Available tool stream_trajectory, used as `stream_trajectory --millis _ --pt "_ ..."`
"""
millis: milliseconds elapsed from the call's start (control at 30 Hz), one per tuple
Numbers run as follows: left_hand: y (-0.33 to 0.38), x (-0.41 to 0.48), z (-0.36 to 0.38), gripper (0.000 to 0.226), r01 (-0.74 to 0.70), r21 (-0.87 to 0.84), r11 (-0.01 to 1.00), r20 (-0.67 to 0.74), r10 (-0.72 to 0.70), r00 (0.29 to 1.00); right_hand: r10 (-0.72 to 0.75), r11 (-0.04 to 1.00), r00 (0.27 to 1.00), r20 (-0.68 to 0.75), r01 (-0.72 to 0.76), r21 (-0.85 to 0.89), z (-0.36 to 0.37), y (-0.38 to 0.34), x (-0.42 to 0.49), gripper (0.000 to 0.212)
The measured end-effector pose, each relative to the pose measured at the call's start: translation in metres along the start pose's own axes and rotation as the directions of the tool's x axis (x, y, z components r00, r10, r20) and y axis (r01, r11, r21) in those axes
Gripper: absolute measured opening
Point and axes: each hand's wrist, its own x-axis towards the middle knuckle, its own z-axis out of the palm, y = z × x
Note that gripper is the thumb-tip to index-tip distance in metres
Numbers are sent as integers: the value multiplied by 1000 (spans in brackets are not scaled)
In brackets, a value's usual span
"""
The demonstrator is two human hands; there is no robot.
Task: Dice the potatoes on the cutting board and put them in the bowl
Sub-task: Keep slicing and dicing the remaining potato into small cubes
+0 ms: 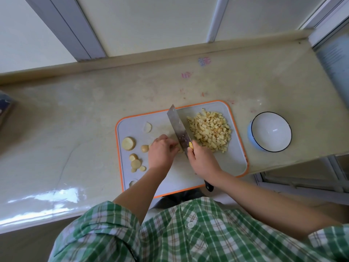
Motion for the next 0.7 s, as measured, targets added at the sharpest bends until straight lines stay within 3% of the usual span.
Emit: stream_trajectory --millis 133,700 --pt "-3 -3 -3 12 -29 -15 999 -8 29 1000 -16 998 1000 6 16 53 -8 -1 -6 16" --pt "0 -5 -2 6 92 -28 995 -38 -93 995 -39 991 997 63 47 -122 6 -6 -10 13"
